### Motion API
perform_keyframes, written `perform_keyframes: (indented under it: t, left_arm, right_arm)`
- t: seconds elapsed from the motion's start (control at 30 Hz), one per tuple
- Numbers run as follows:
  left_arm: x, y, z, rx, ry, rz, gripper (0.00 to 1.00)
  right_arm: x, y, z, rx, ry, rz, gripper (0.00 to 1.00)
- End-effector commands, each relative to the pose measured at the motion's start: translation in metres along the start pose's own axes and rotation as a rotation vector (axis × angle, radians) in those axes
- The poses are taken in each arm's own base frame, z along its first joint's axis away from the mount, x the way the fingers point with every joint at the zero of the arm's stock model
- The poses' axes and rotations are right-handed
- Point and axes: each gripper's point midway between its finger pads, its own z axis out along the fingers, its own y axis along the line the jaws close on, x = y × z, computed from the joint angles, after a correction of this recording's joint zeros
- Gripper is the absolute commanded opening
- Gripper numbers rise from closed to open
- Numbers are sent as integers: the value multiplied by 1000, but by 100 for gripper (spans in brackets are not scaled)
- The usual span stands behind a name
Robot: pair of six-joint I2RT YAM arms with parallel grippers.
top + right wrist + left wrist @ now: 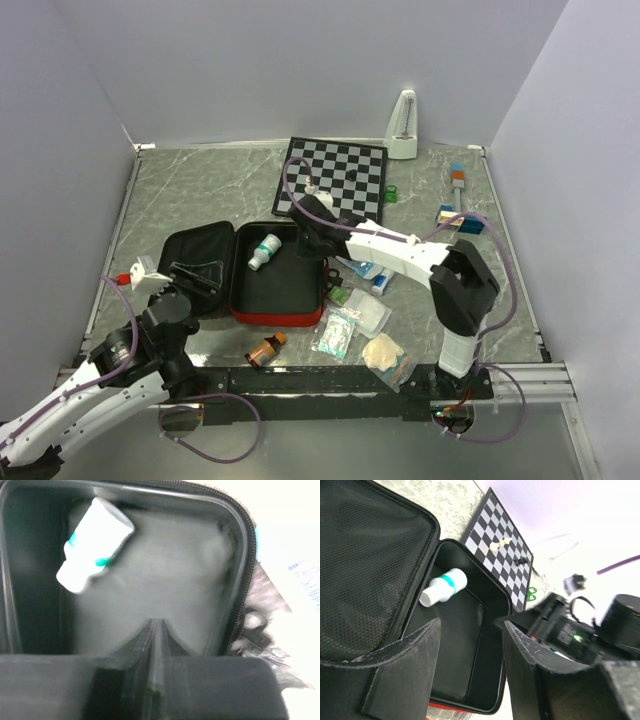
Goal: Organize the medicine kit
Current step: Place the pill bottle in the medicine box.
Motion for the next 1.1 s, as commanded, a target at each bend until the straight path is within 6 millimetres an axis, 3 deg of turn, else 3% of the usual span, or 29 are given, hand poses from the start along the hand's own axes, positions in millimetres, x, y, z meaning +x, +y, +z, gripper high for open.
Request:
perform_keyframes:
  t: [0.0, 0.3, 0.47, 0.63, 0.93, 1.07]
  left_arm:
    - [5, -6, 3, 15, 14, 37, 57]
    - [5, -3, -2, 0, 38, 21, 57]
    - [1, 5, -7, -10, 35, 3, 57]
    - [-2, 6, -9, -4, 31, -10, 57]
    - [4, 9, -7, -24, 44, 16, 57]
    - [-2, 8, -9, -26, 37, 15, 57]
  right_arm:
    - [-4, -7, 0, -72, -35, -389, 0]
    - [43, 60, 31, -365, 164, -460, 0]
    - [47, 92, 33, -456, 176, -455, 0]
    - [33, 109, 40, -473, 137, -417, 0]
    - [-5, 119, 67, -436, 93, -343, 0]
    - [-26, 126, 43, -470, -4, -355, 0]
